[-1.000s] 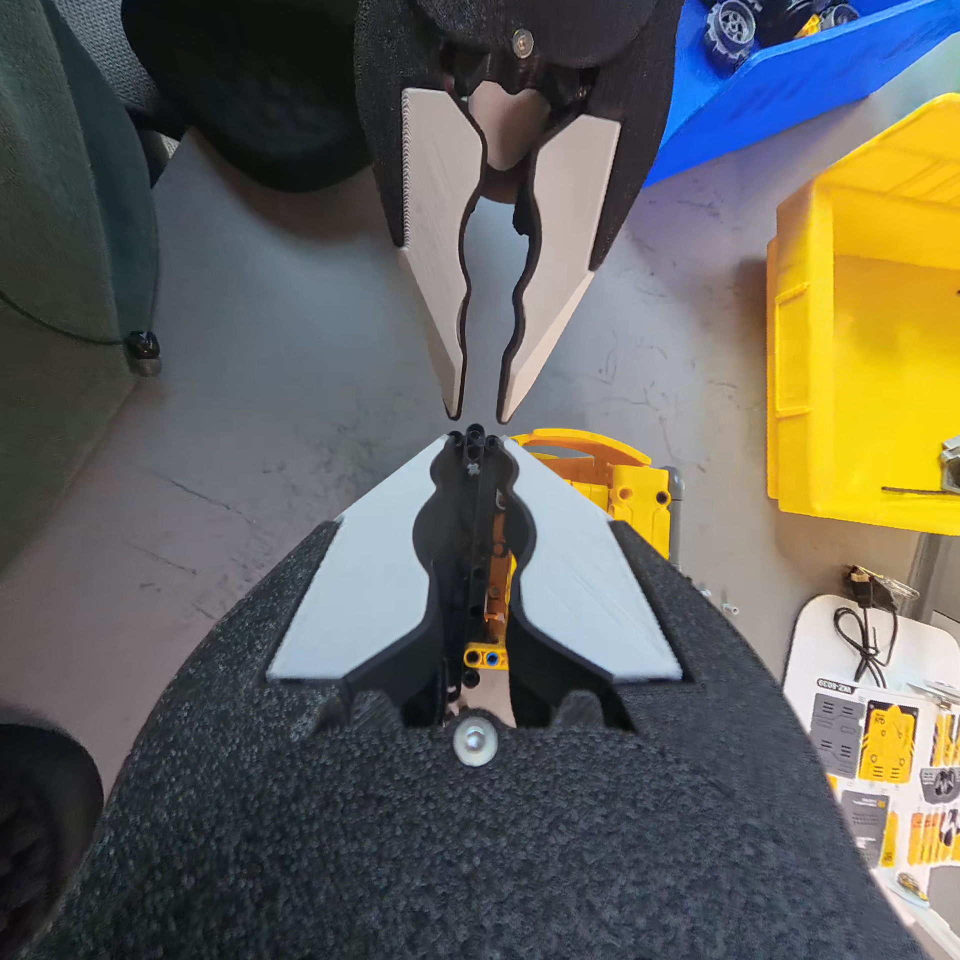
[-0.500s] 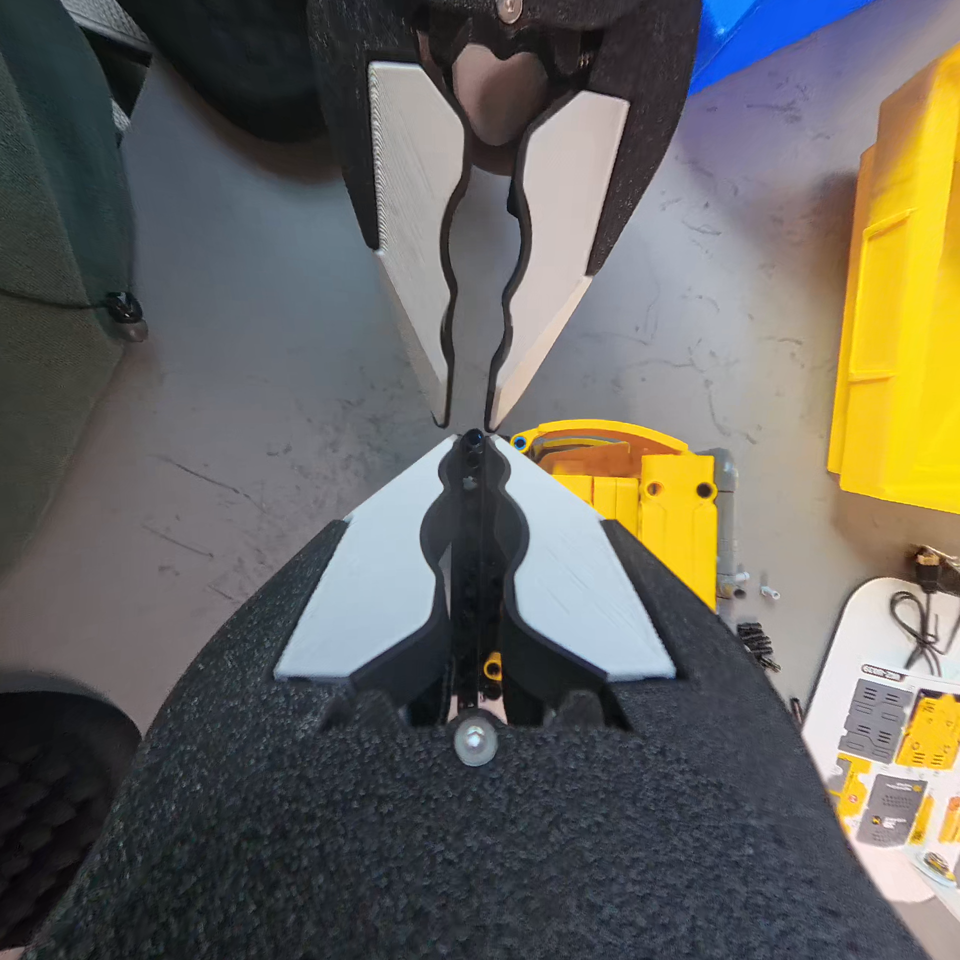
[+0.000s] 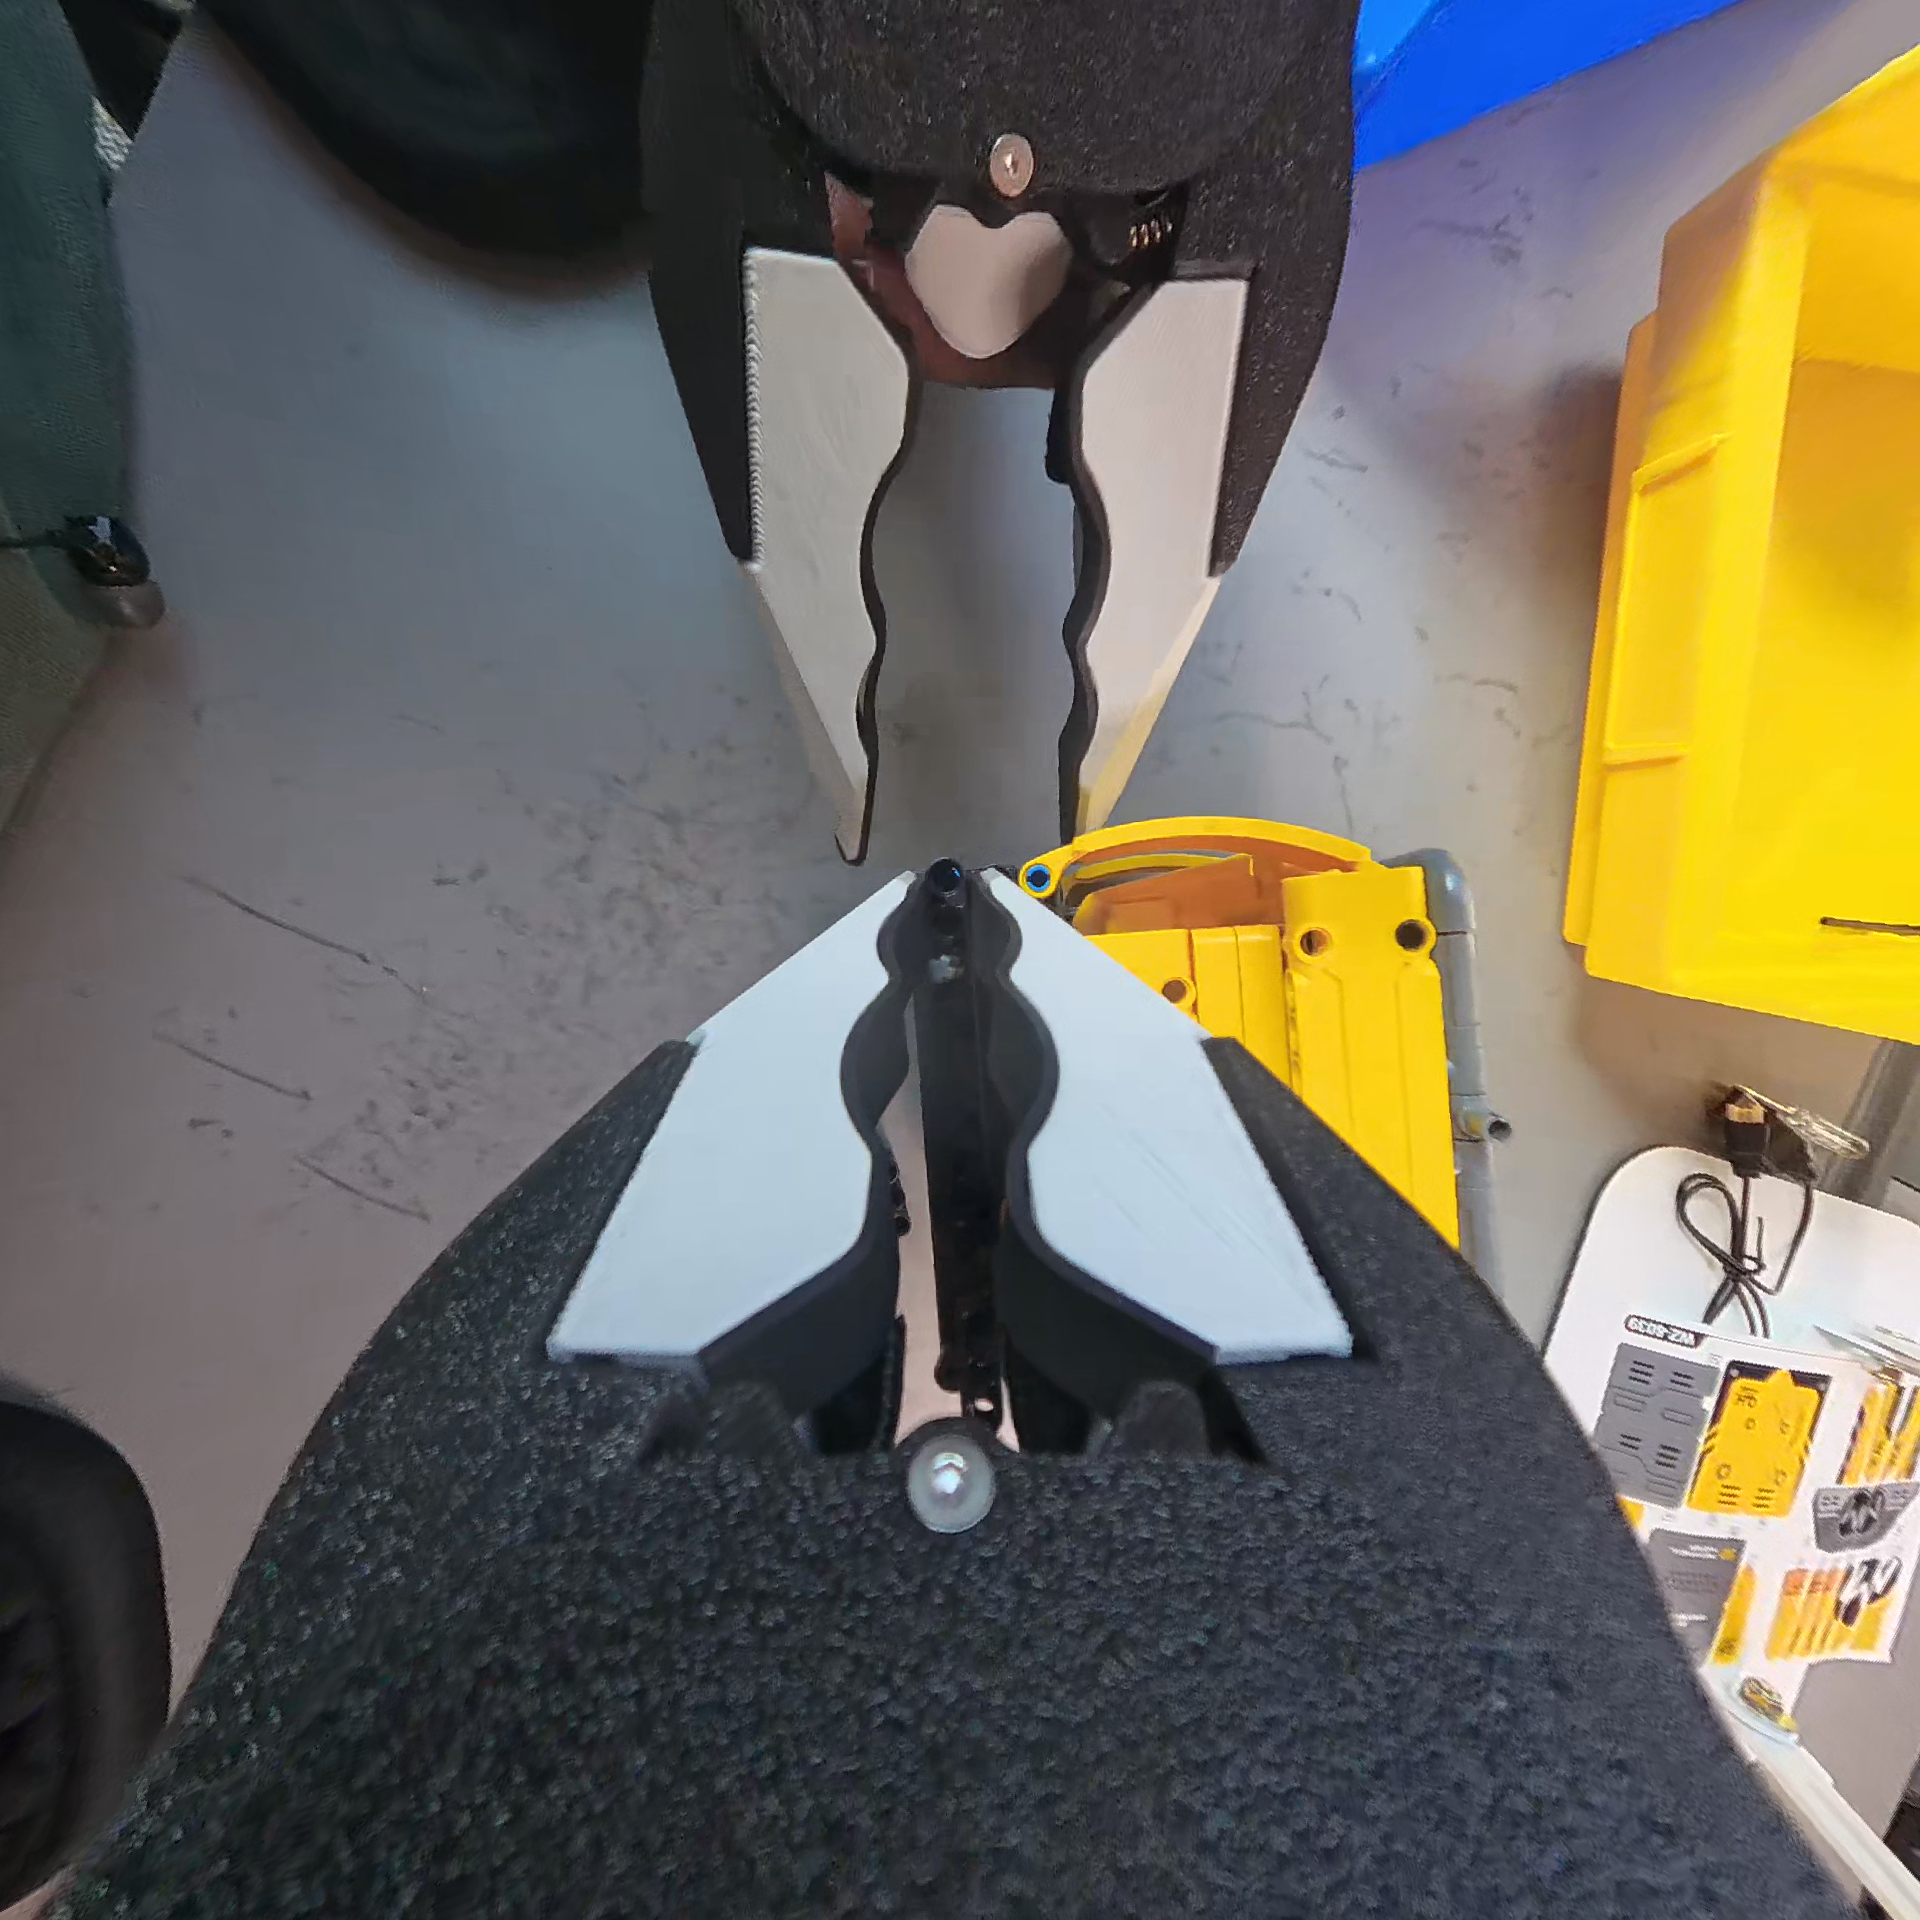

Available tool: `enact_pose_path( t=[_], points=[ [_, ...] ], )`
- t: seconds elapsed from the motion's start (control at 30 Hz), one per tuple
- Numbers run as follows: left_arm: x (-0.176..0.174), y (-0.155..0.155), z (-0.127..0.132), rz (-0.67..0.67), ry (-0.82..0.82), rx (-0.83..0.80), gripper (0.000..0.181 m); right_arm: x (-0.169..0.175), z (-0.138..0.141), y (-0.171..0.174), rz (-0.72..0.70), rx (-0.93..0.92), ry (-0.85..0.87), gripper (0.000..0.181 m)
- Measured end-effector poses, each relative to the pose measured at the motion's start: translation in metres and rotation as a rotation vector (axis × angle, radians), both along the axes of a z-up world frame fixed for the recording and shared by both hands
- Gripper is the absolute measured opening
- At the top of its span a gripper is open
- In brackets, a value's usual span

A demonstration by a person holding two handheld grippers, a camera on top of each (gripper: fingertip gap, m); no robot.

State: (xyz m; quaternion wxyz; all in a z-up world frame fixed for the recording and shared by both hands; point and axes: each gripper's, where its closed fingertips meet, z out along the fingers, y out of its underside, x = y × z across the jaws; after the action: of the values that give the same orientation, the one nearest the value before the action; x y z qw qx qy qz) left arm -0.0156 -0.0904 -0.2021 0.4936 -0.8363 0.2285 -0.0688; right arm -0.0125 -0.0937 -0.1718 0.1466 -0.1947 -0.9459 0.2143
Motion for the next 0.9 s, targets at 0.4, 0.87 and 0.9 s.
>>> enact_pose_path(
  t=[0.4, 0.87, 0.9],
  points=[
    [-0.004, 0.026, -0.008, 0.118, 0.037, -0.001, 0.053, -0.005, 0.015, 0.017, -0.035, -0.064, 0.095, 0.021],
    [-0.003, 0.040, -0.008, 0.097, 0.005, -0.039, 0.042, -0.006, 0.011, 0.025, 0.033, 0.033, 0.034, 0.007],
    [-0.003, 0.040, -0.008, 0.096, 0.008, -0.040, 0.041, -0.006, 0.011, 0.025, 0.034, 0.036, 0.024, 0.007]
  ],
)
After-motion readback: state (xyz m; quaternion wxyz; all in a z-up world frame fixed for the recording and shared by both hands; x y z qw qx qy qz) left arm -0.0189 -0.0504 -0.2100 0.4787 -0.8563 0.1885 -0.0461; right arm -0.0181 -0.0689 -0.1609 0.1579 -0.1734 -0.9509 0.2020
